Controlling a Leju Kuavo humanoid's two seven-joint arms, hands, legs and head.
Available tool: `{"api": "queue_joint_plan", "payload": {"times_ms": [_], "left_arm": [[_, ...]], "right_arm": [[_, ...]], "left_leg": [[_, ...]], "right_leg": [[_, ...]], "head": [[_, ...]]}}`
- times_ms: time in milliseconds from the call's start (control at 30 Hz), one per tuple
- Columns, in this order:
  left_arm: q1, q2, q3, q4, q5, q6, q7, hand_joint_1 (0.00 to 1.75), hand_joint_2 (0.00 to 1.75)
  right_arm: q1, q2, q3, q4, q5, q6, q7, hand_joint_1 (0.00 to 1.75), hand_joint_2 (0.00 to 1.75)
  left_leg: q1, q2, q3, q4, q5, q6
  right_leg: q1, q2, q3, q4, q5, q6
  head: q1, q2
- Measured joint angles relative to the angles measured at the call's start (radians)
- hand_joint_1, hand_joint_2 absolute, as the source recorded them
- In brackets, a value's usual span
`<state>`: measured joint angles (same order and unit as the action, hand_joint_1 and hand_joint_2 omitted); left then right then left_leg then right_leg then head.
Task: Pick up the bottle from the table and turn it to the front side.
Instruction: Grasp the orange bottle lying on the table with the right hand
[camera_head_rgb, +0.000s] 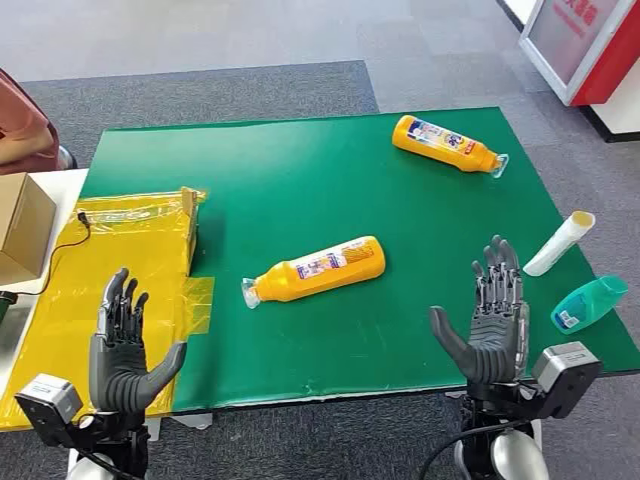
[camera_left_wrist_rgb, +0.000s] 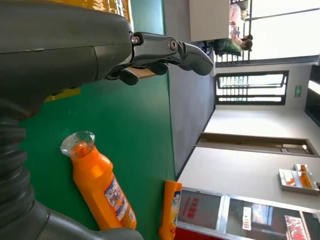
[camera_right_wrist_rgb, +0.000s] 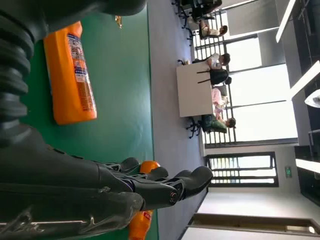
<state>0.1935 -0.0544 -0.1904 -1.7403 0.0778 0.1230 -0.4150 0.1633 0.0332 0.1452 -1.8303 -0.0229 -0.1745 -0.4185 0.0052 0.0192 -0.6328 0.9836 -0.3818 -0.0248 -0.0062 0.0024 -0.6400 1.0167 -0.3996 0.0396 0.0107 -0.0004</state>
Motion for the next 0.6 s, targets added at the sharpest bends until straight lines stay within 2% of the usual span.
{"api": "queue_joint_plan", "payload": {"times_ms": [333,433,500,533,600], "left_arm": [[0.0,0.0,0.0,0.0,-0.016,0.012,-0.006,0.0,1.75],[0.0,0.001,0.0,0.0,-0.049,0.033,-0.006,0.0,1.75],[0.004,0.001,0.0,-0.002,-0.078,0.055,-0.006,0.0,1.75],[0.008,0.0,0.001,-0.006,-0.098,0.067,-0.006,0.0,1.75],[0.024,-0.003,0.004,-0.027,-0.145,0.084,-0.002,0.0,1.75]], "right_arm": [[0.0,0.003,-0.007,-0.006,-0.053,0.015,-0.01,0.0,1.75],[0.0,0.007,-0.013,-0.008,-0.024,-0.013,-0.015,0.0,1.75],[0.001,0.008,-0.019,-0.01,0.081,-0.095,0.001,0.0,1.75],[0.001,0.008,-0.021,-0.012,0.189,-0.163,0.029,0.0,1.75],[0.001,0.008,-0.024,-0.016,0.531,-0.293,0.146,0.0,1.75]], "left_leg": [[0.0,0.0,0.0,0.0,0.0,0.0],[0.0,0.0,0.0,0.0,0.0,0.0],[0.0,0.0,0.0,0.0,0.0,0.0],[0.0,0.0,0.0,0.0,0.0,0.0],[0.0,0.0,0.0,0.0,0.0,0.0]], "right_leg": [[0.0,0.0,0.0,0.0,0.0,0.0],[0.0,0.0,0.0,0.0,0.0,0.0],[0.0,0.0,0.0,0.0,0.0,0.0],[0.0,0.0,0.0,0.0,0.0,0.0],[0.0,0.0,0.0,0.0,0.0,0.0]], "head": [[0.0,0.0],[0.0,0.0],[0.0,0.0],[0.0,0.0],[0.0,0.0]]}}
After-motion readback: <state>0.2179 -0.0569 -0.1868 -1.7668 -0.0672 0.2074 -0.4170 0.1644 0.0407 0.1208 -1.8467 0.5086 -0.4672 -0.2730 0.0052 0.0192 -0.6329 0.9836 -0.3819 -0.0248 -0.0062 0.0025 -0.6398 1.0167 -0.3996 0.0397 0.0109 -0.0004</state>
